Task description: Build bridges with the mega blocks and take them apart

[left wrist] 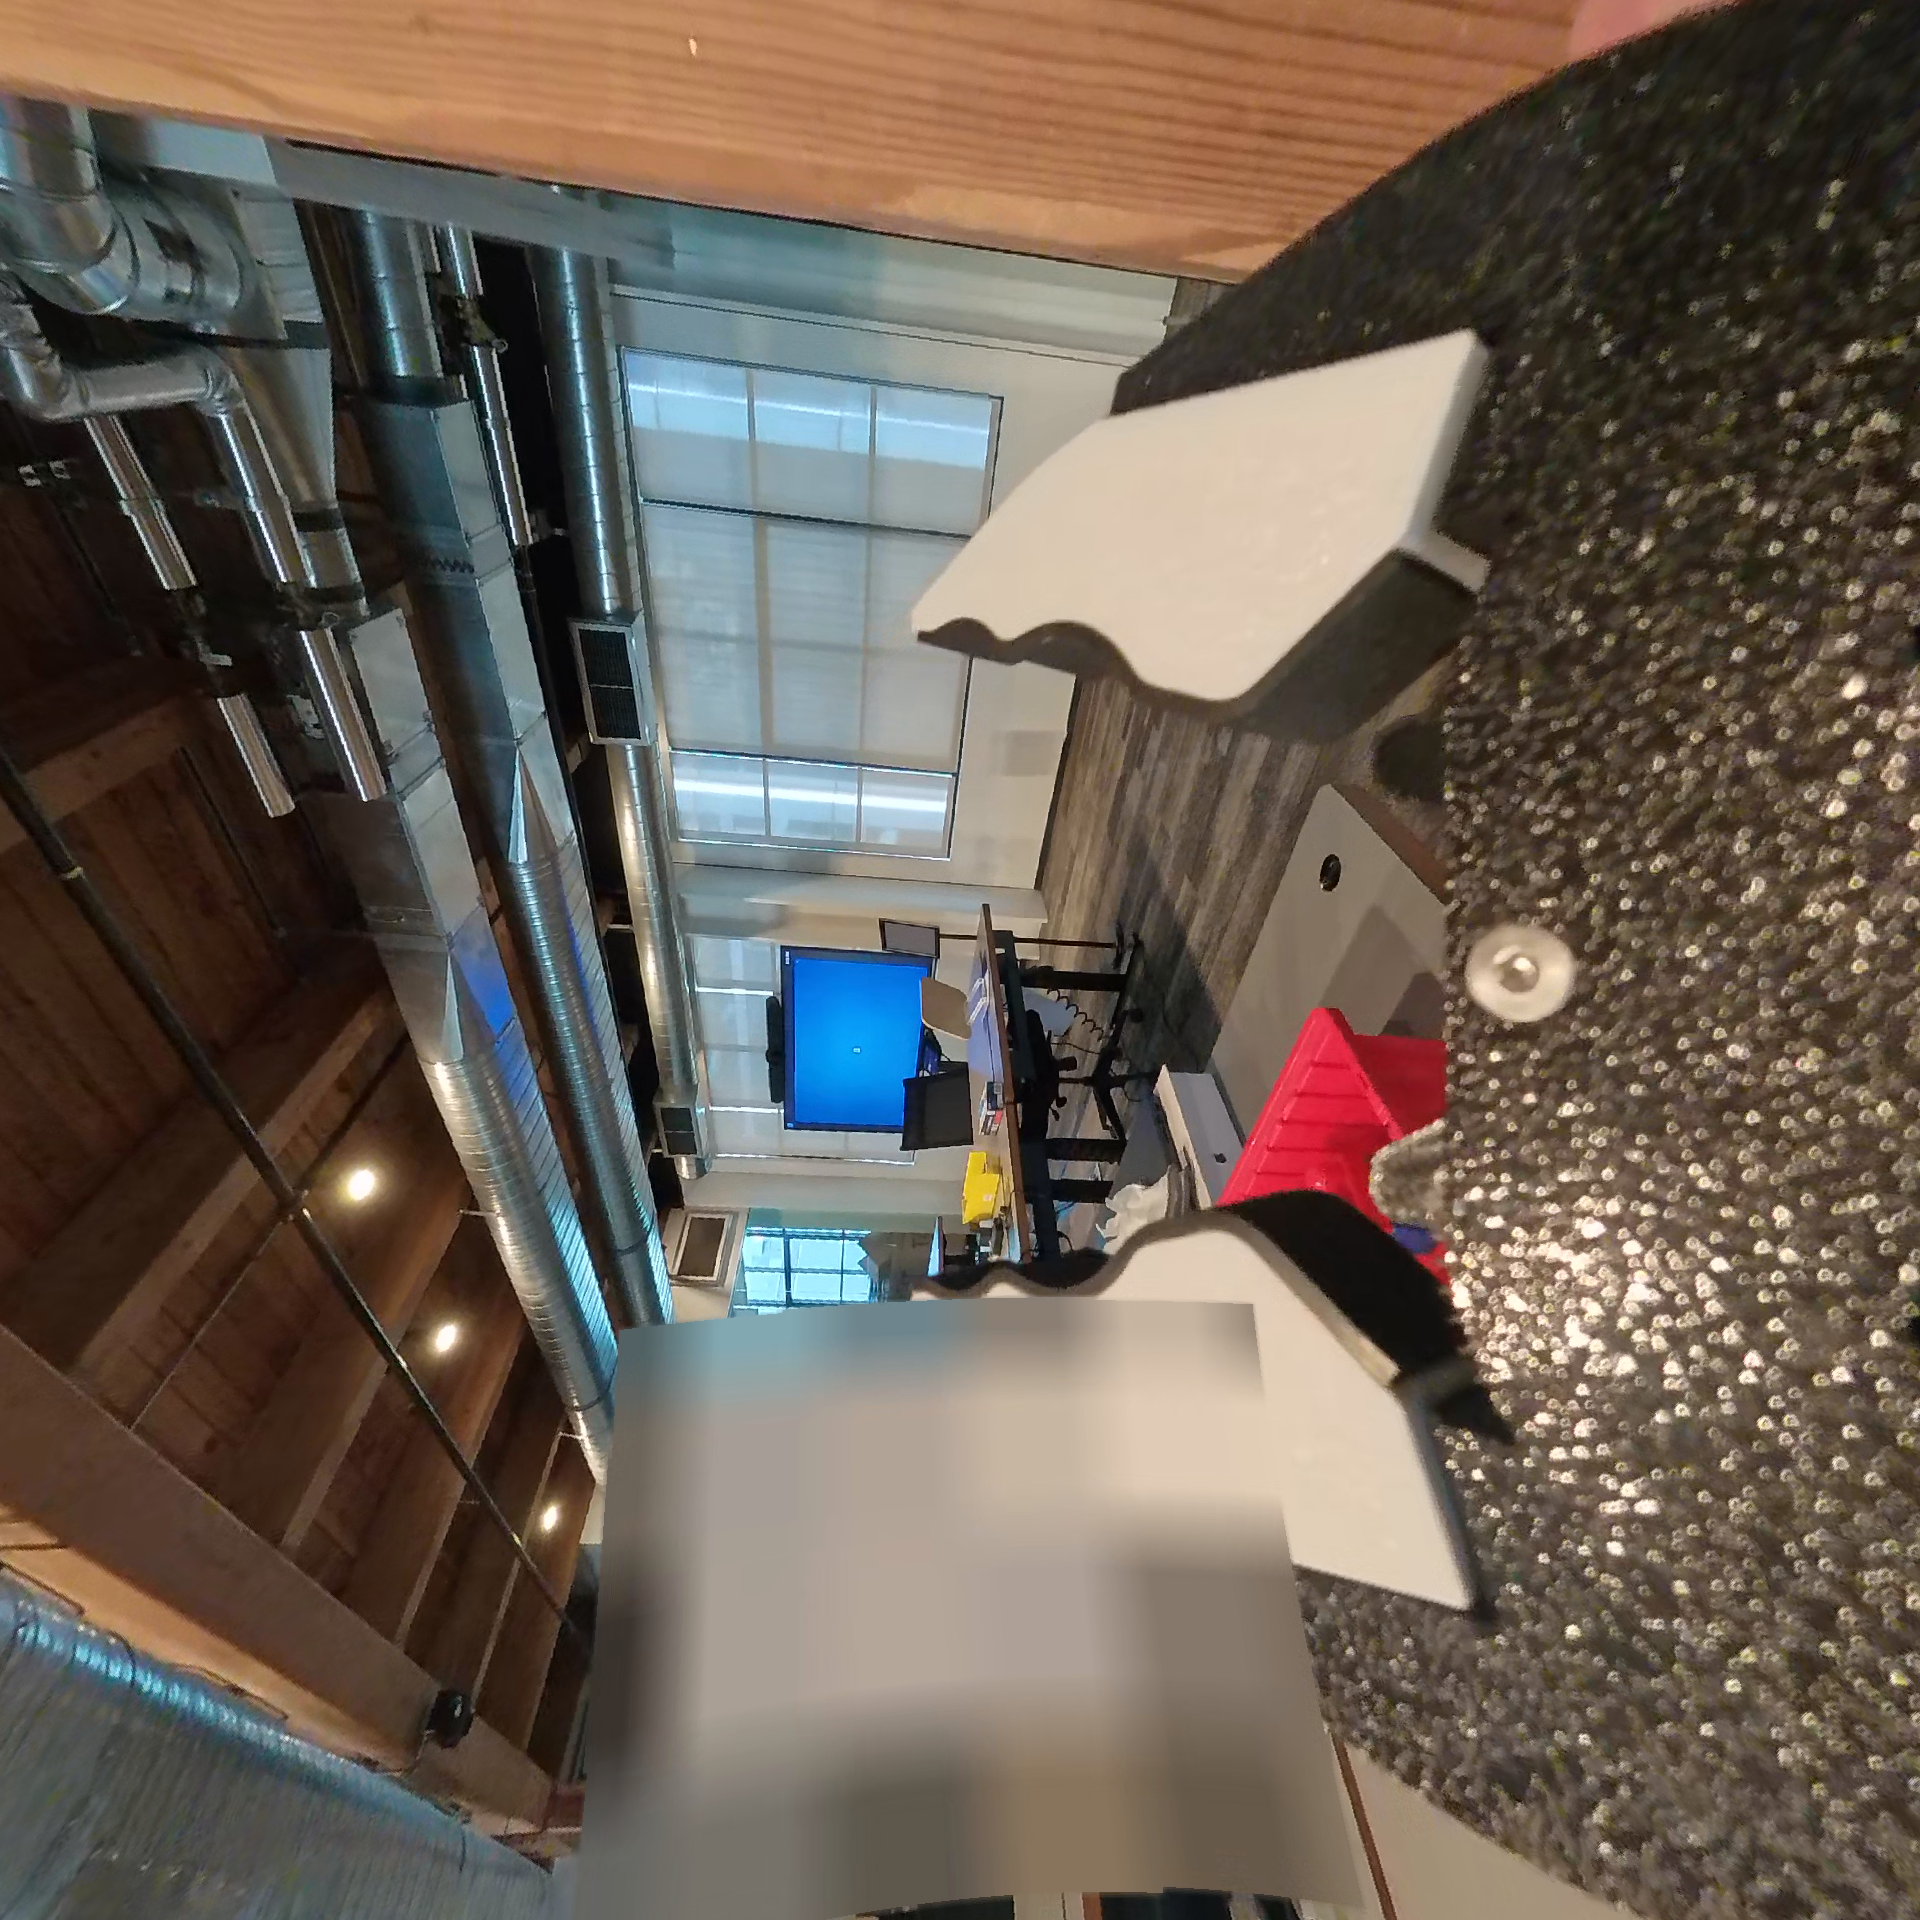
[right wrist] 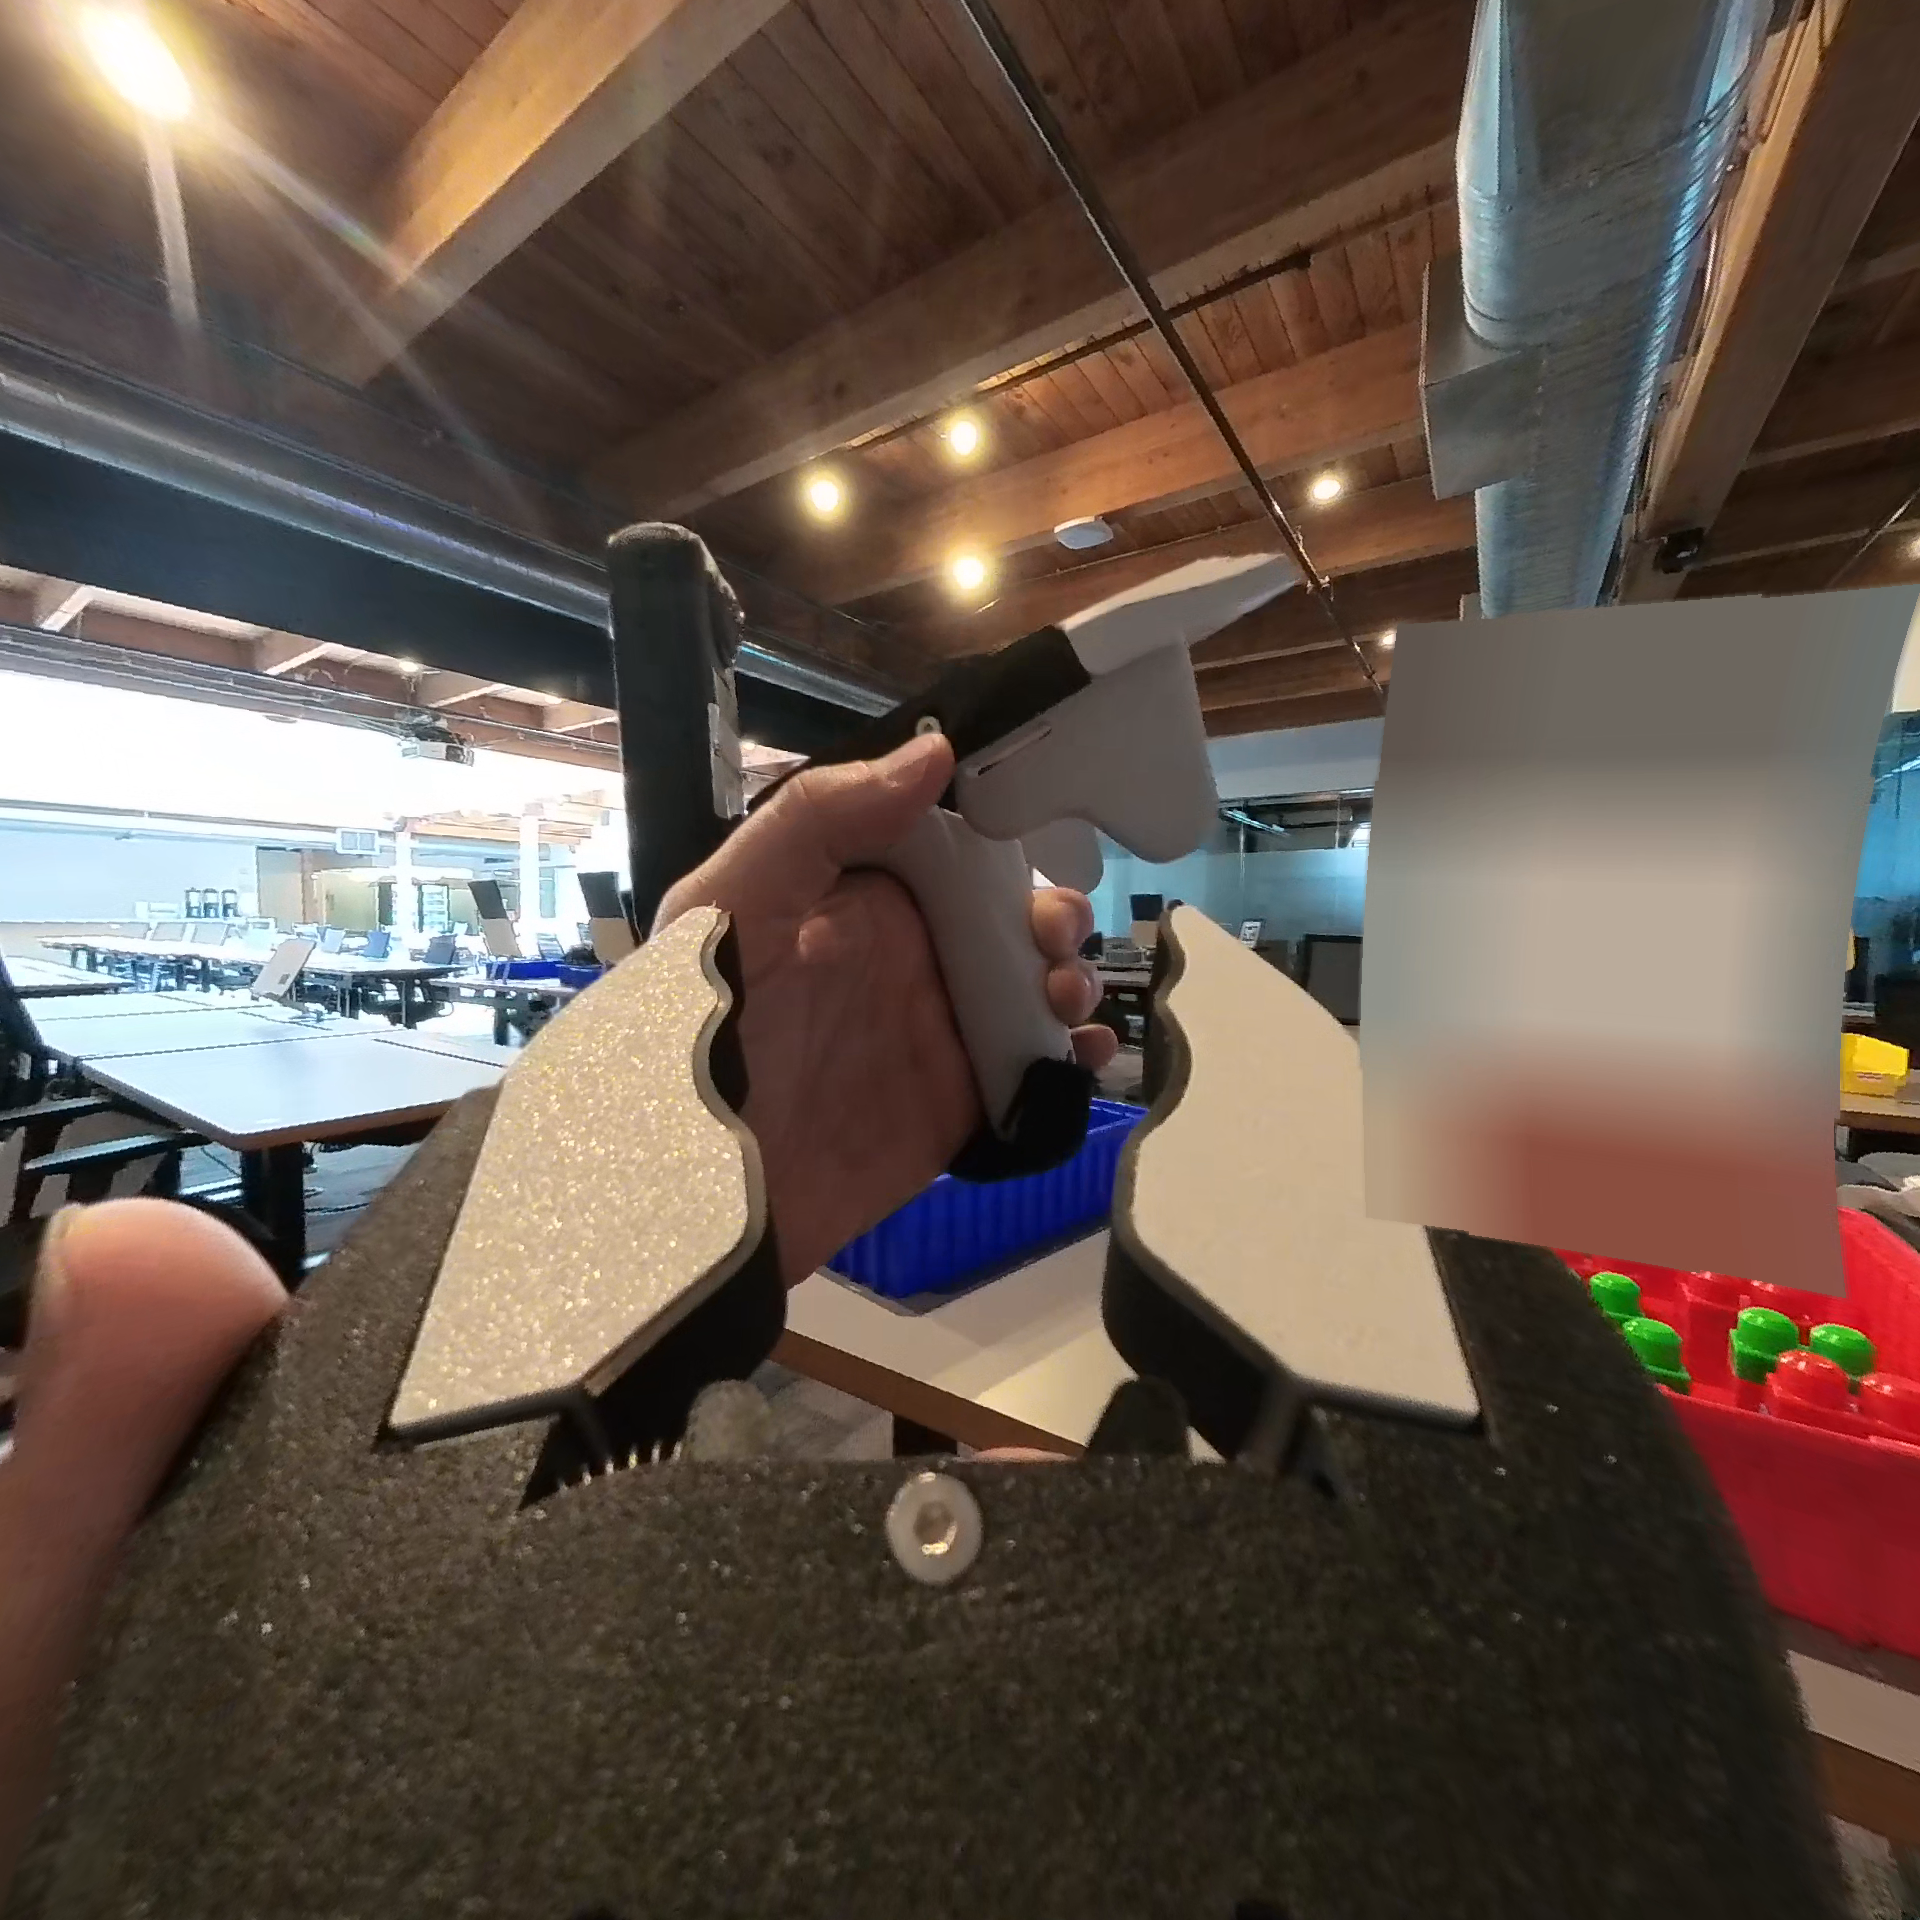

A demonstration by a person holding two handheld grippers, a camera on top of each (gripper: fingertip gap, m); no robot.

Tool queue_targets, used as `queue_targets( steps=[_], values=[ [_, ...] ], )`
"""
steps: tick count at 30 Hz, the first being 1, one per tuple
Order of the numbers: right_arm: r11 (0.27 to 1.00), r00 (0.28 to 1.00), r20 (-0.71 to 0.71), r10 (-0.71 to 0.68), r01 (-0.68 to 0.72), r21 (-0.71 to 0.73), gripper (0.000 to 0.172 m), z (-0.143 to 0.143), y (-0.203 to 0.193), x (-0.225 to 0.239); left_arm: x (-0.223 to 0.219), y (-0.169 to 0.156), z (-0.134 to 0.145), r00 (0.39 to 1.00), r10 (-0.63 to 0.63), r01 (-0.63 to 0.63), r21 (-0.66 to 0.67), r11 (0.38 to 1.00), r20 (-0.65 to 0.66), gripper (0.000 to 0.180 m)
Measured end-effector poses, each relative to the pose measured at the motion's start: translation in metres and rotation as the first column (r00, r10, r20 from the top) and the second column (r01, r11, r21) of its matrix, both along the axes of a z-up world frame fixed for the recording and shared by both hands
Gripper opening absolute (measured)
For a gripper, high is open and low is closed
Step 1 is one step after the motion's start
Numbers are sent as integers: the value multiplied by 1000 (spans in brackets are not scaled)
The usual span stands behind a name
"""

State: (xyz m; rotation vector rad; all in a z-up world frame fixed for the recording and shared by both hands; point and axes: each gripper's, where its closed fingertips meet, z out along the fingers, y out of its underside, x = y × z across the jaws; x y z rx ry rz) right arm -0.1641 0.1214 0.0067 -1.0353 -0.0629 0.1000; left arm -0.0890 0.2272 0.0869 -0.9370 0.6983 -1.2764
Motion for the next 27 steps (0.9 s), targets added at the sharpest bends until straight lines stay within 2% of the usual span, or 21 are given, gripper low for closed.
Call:
queue_targets(
  steps=[7,10,13,15,18,20,24,27],
  values=[
    [1000,1000,-4,-5,5,-2,74,-2,0,2,0,-8,-1,1000,-8,8,7,1000,-4,108],
    [999,999,-24,-45,44,-9,77,-6,3,14,-7,-10,3,999,34,-34,14,999,10,110],
    [988,983,-102,-153,149,-46,100,-18,11,48,-20,-13,8,985,169,-170,54,984,20,114],
    [973,958,-172,-229,219,-76,123,-29,16,76,-24,-29,13,976,215,-218,108,970,36,113],
    [938,897,-277,-344,318,-138,123,-48,22,119,-16,-66,10,969,242,-245,203,948,39,115],
    [906,853,-308,-421,378,-190,123,-60,24,140,-8,-95,6,958,283,-285,293,912,52,115],
    [819,730,-373,-573,493,-293,123,-82,19,176,11,-149,-10,940,332,-329,449,831,75,116],
    [740,628,-392,-672,567,-360,122,-95,11,196,18,-172,-20,933,345,-348,508,788,104,116]
  ],
)
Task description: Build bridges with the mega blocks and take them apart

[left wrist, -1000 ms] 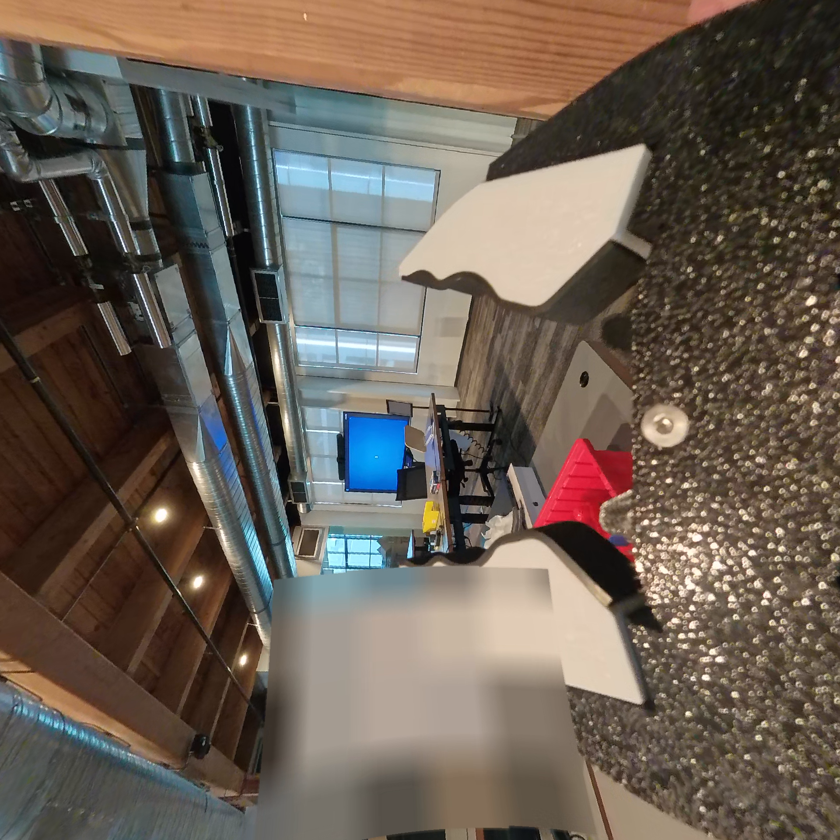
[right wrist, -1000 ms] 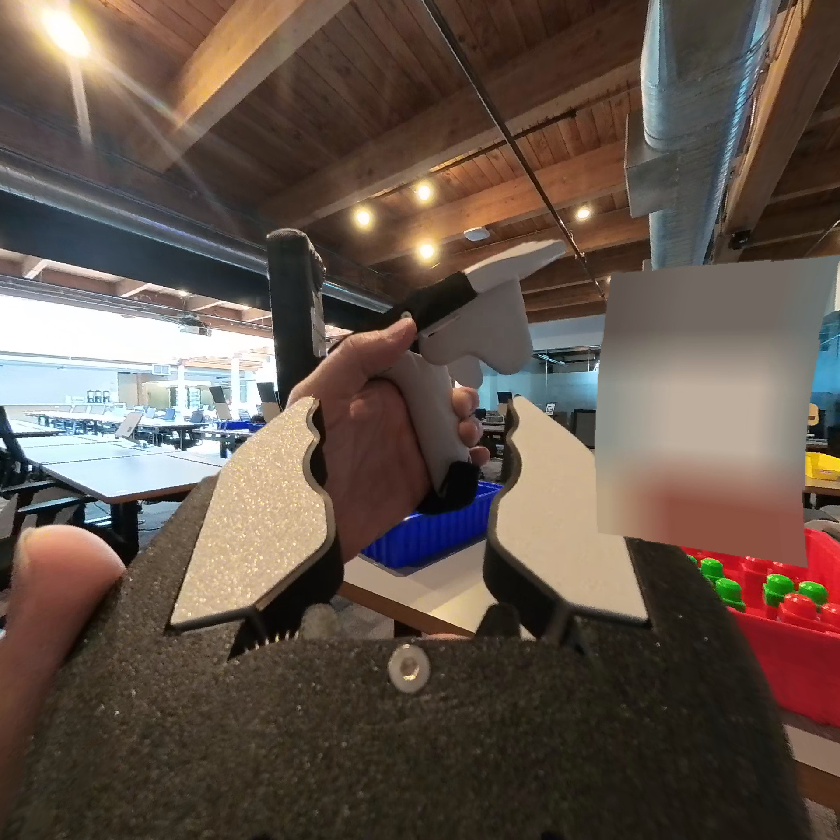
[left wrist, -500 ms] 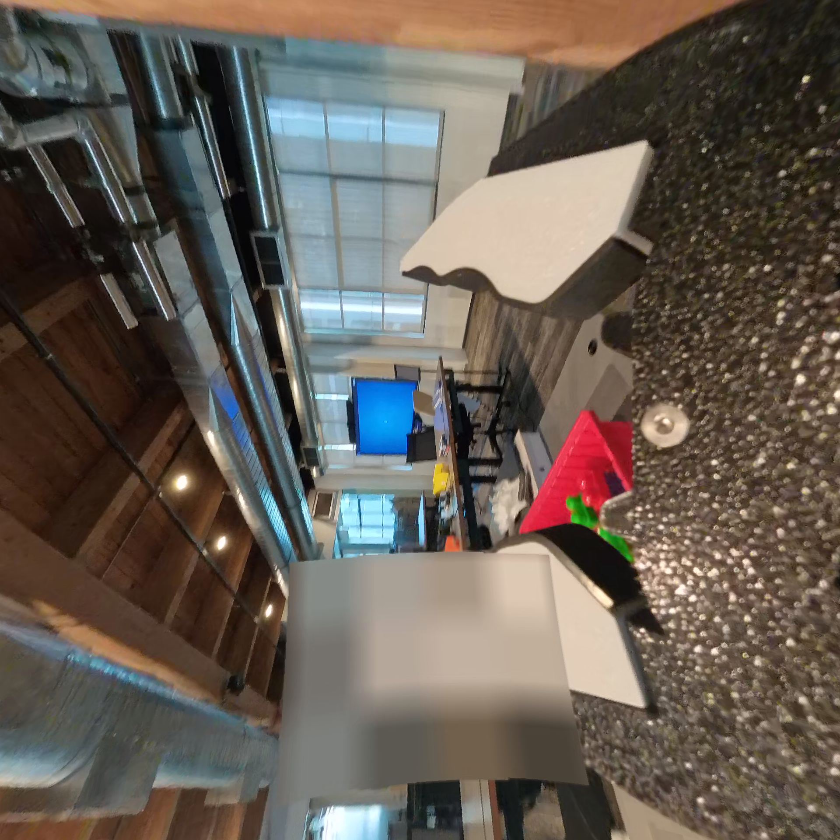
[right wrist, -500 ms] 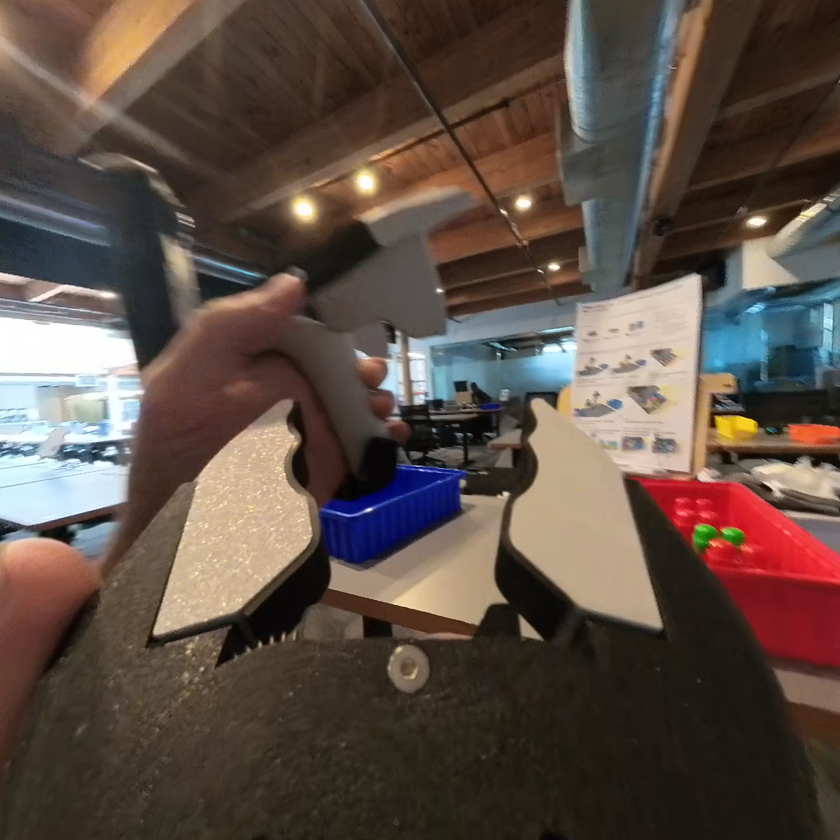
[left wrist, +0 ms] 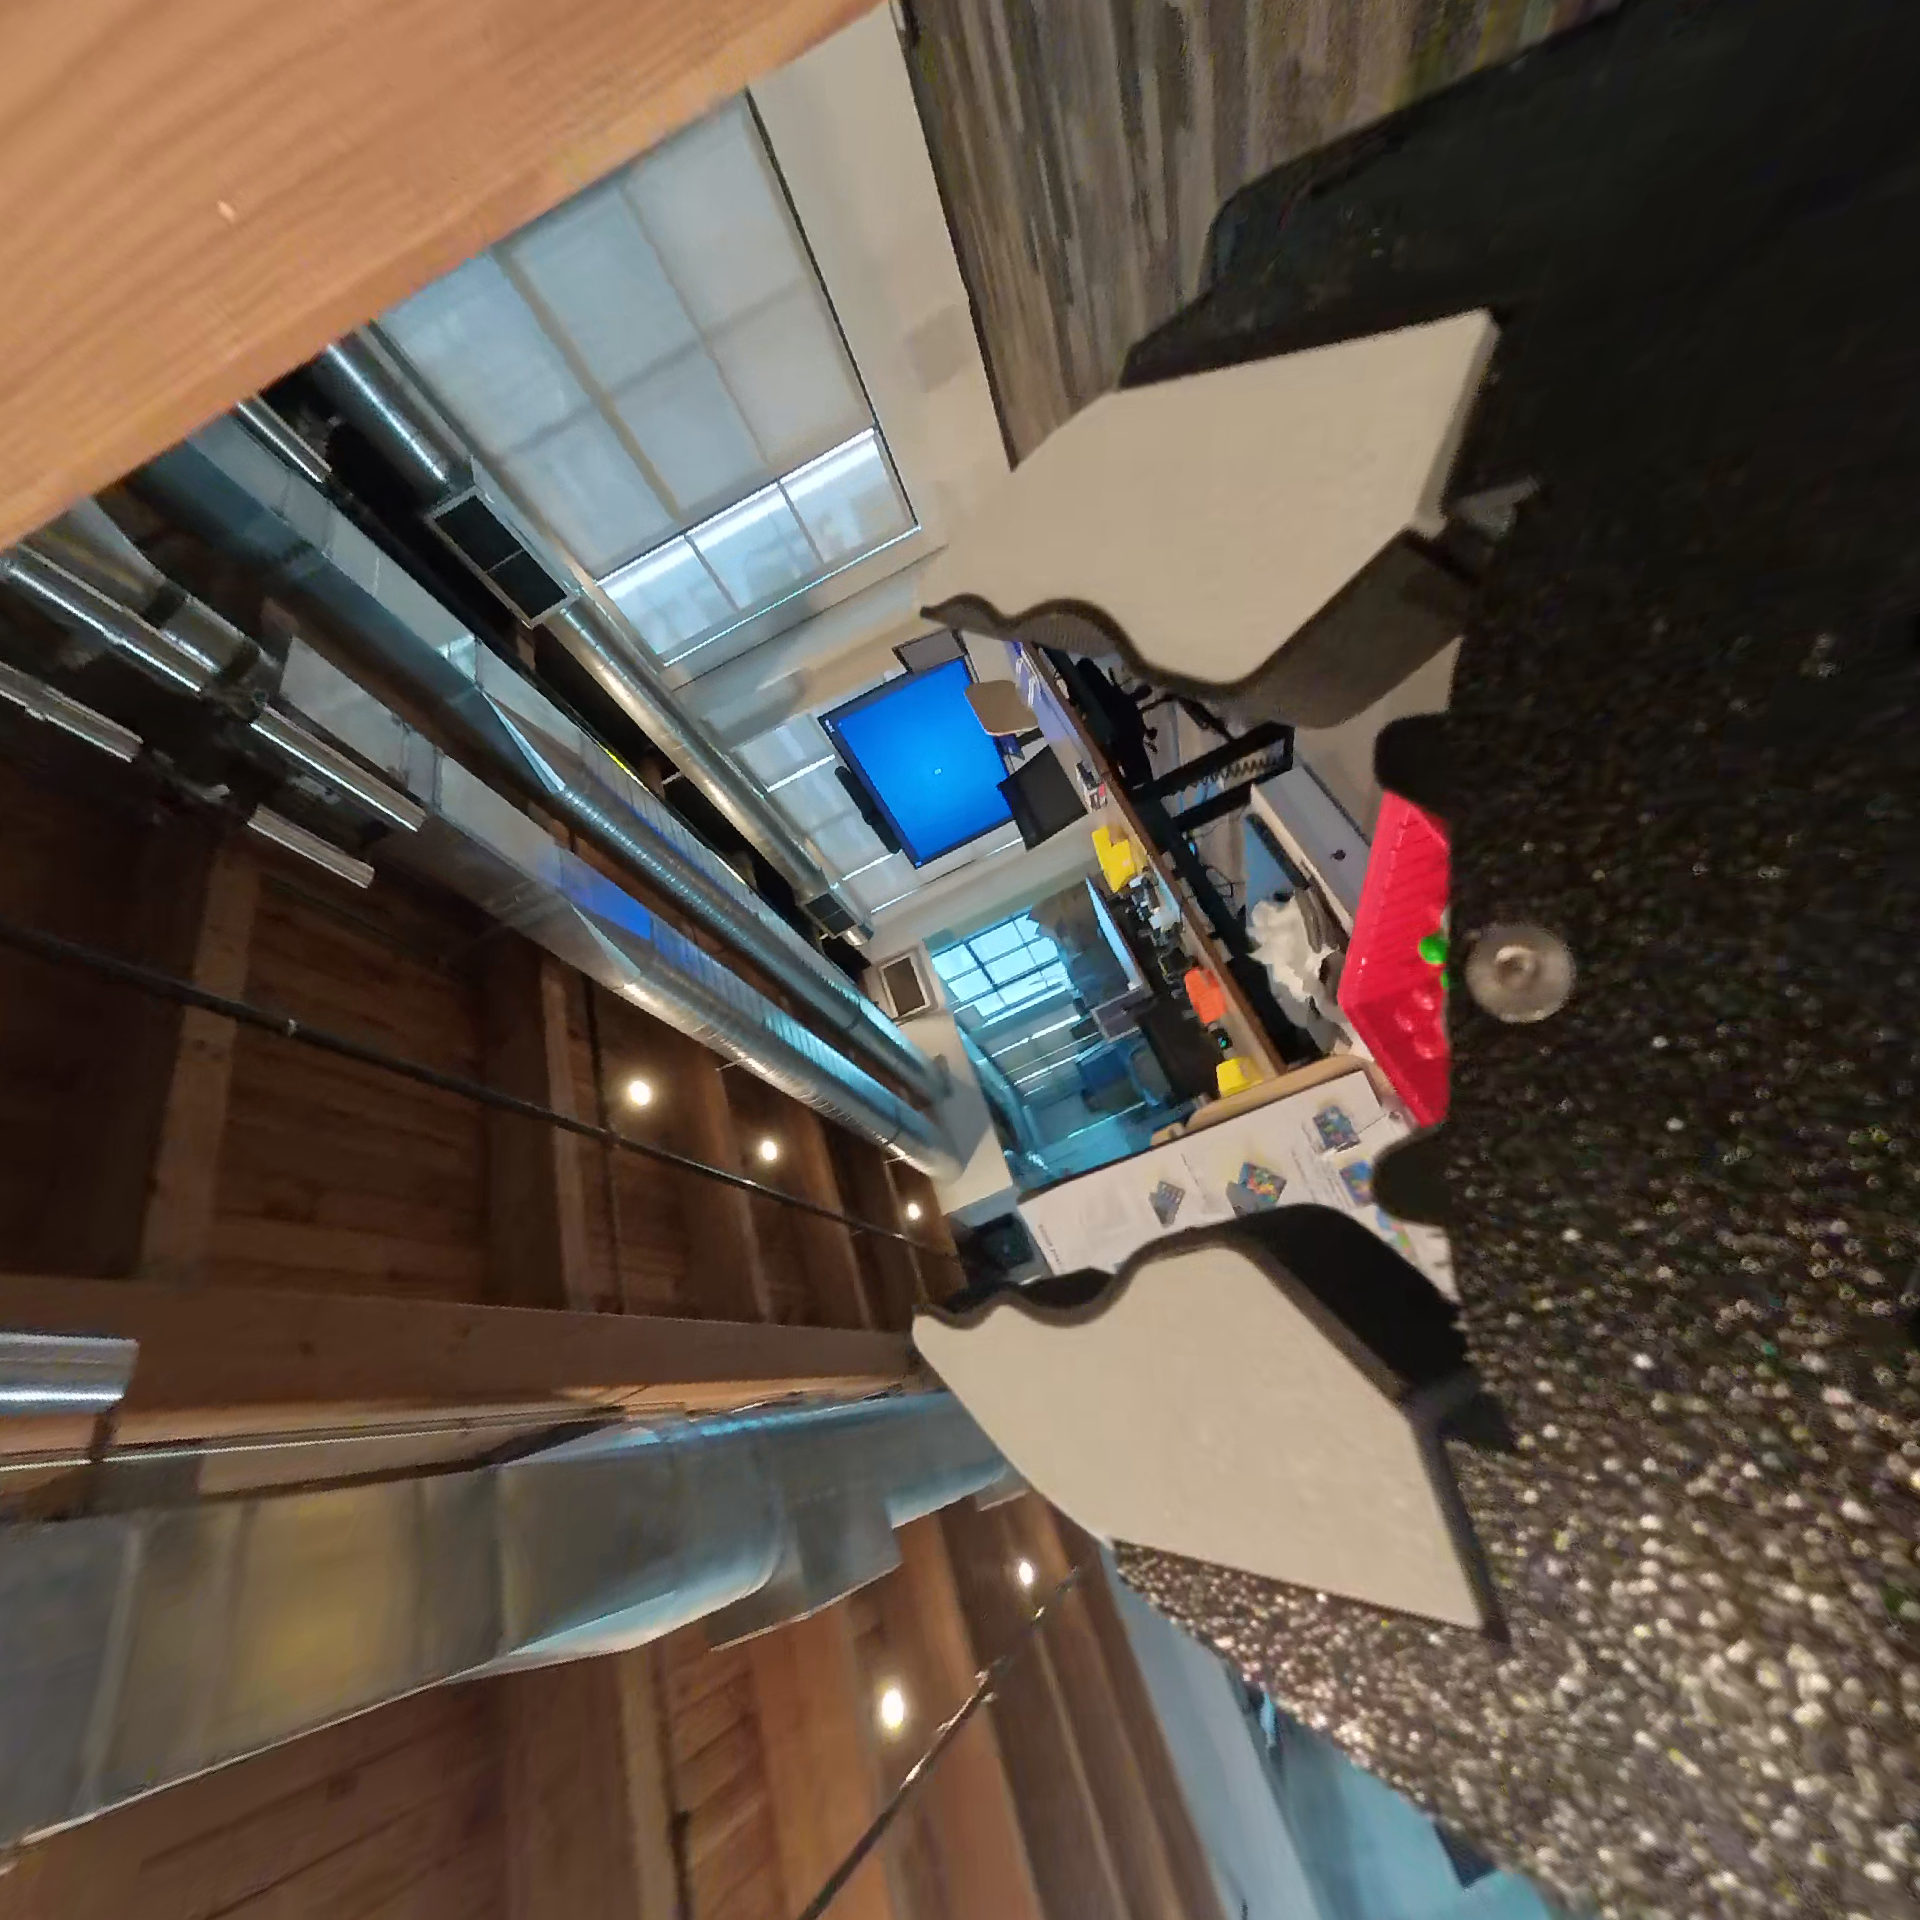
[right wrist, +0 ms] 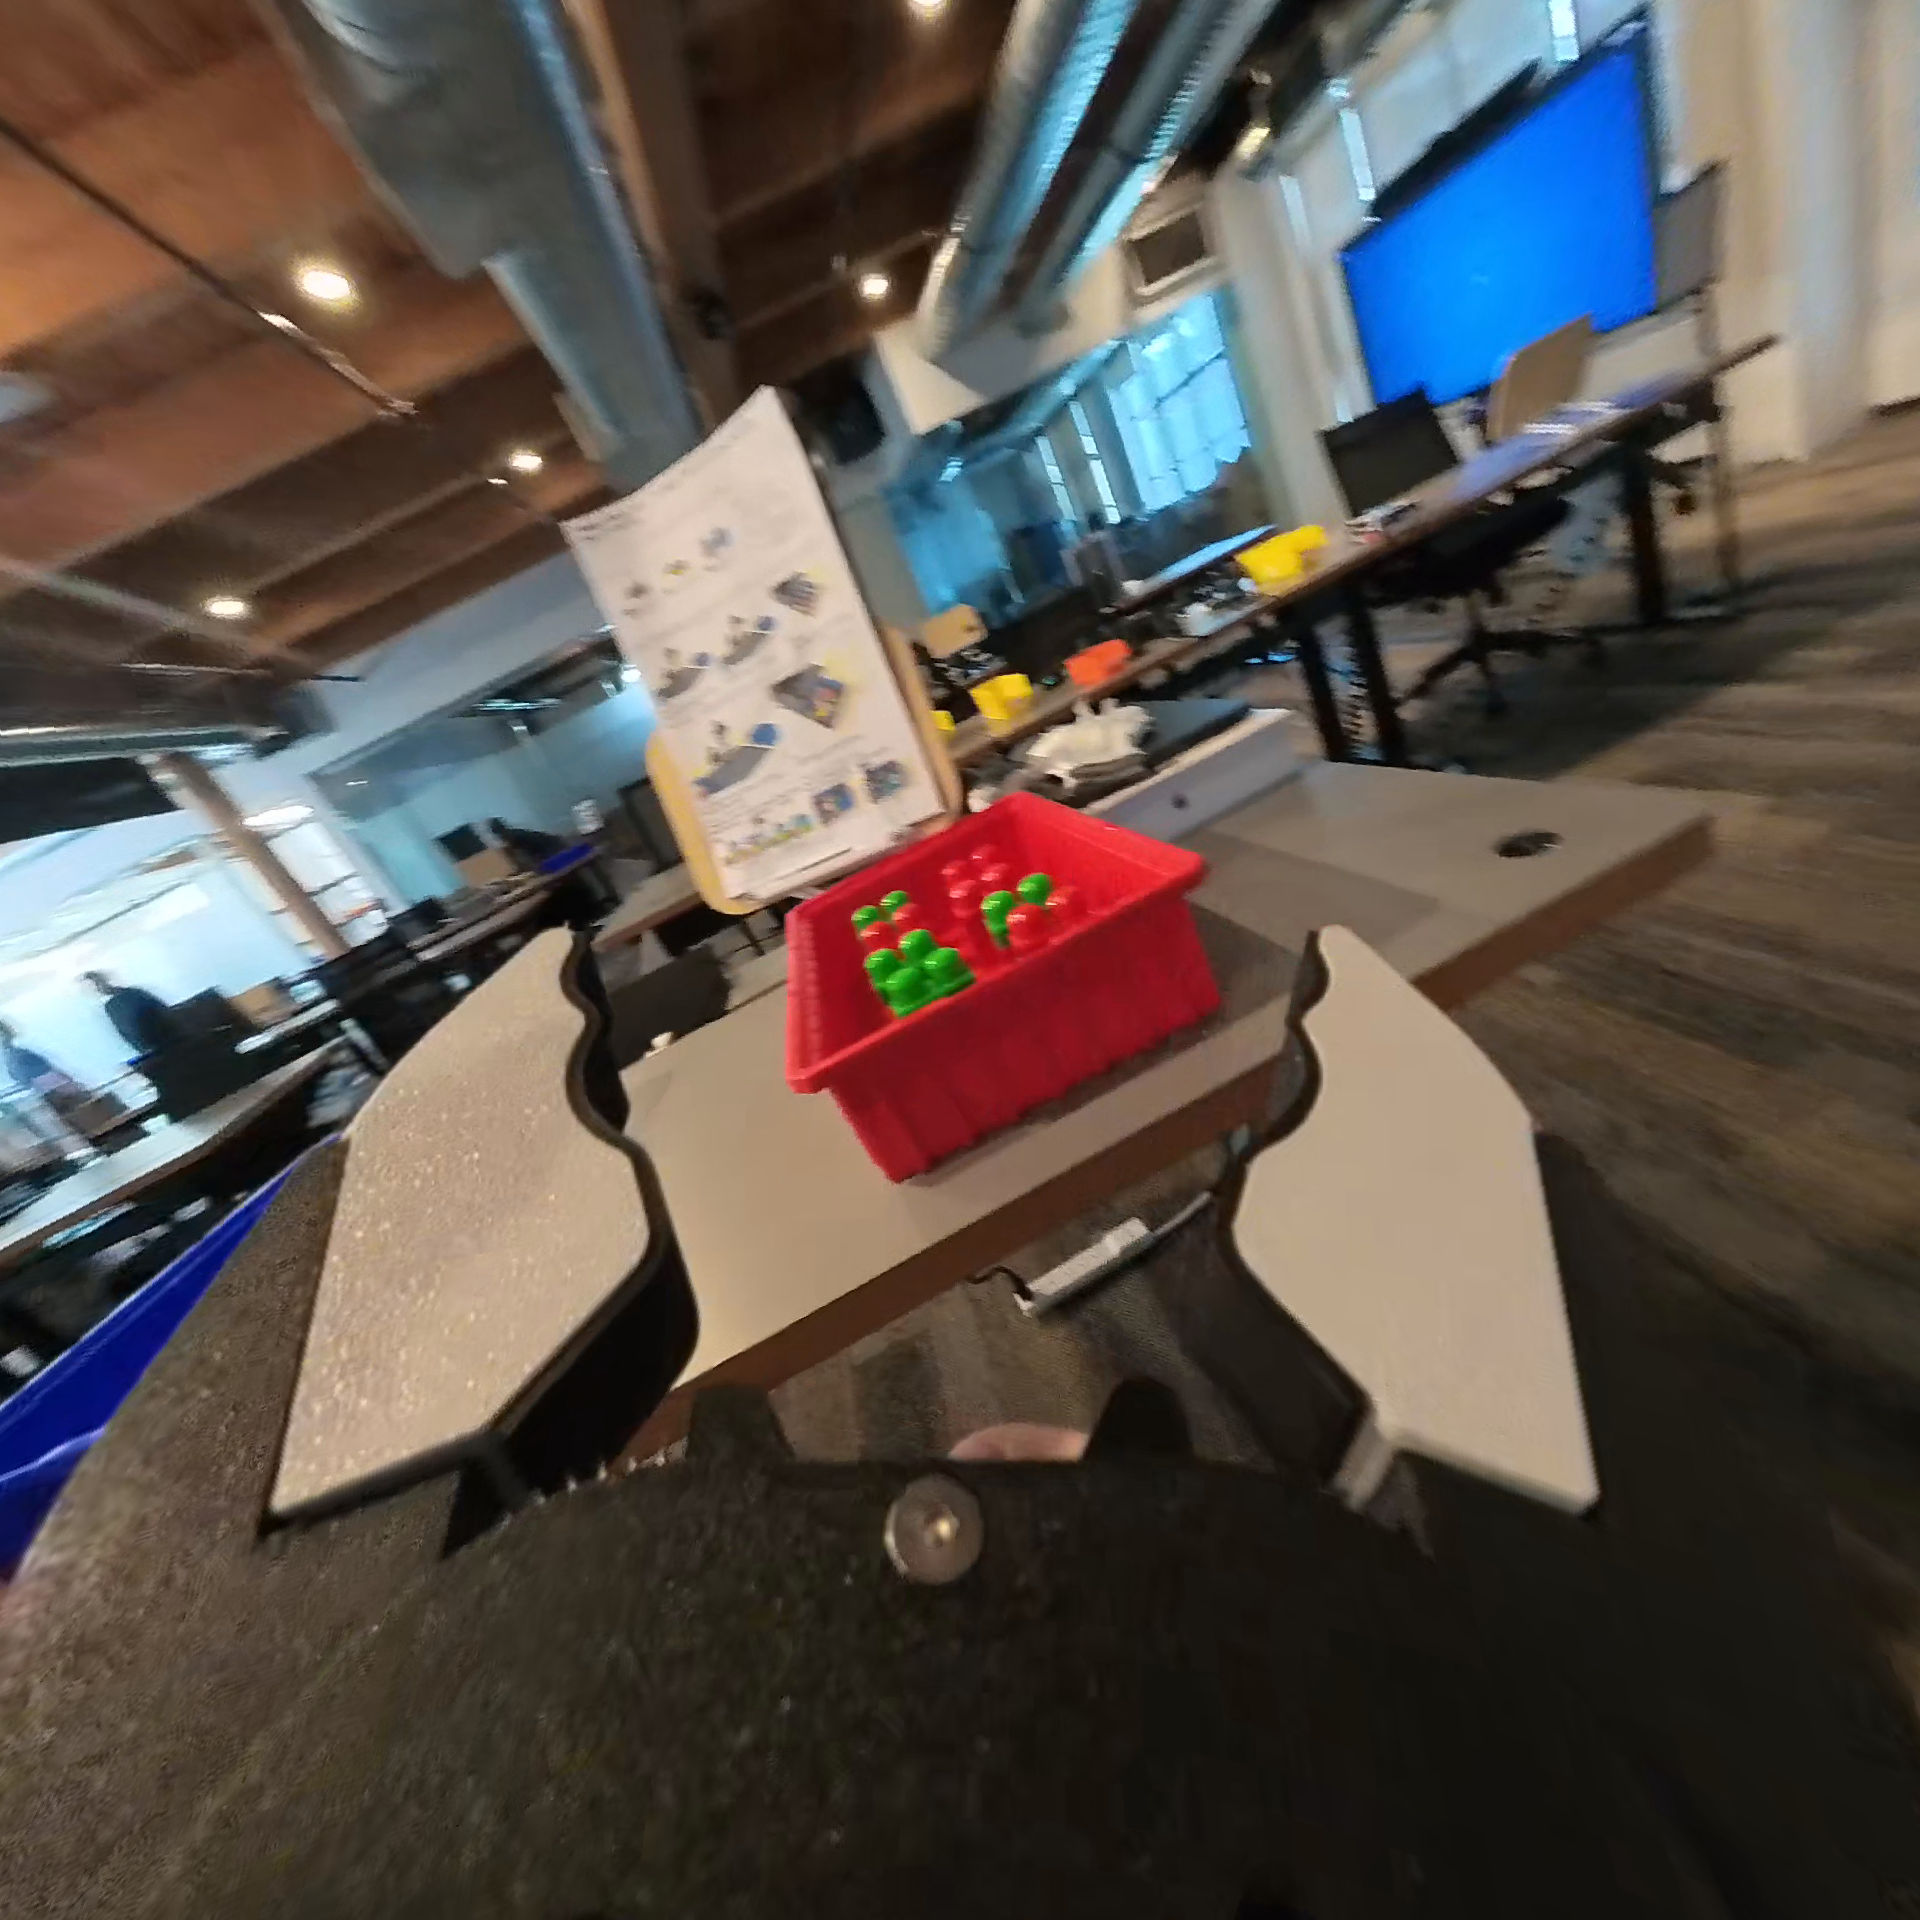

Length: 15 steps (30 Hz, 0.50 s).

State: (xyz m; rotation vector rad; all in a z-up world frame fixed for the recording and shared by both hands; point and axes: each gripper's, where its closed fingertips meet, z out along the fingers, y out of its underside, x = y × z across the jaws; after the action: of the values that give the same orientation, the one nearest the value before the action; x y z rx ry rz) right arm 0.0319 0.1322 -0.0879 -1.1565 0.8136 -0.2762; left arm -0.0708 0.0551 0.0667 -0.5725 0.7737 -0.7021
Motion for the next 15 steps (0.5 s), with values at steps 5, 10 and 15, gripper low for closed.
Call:
queue_targets(
  steps=[5,10,15],
  values=[
    [996,996,-24,-85,84,-26,119,-7,-11,14,13,-1,-14,999,49,-48,44,998,-19,116],
    [992,993,-24,-118,117,-54,118,-11,-14,18,21,-2,-19,996,87,-85,85,993,-25,116],
    [984,987,-39,-153,149,-96,116,-19,-15,23,25,0,-22,994,102,-99,91,991,-27,107]
  ],
)
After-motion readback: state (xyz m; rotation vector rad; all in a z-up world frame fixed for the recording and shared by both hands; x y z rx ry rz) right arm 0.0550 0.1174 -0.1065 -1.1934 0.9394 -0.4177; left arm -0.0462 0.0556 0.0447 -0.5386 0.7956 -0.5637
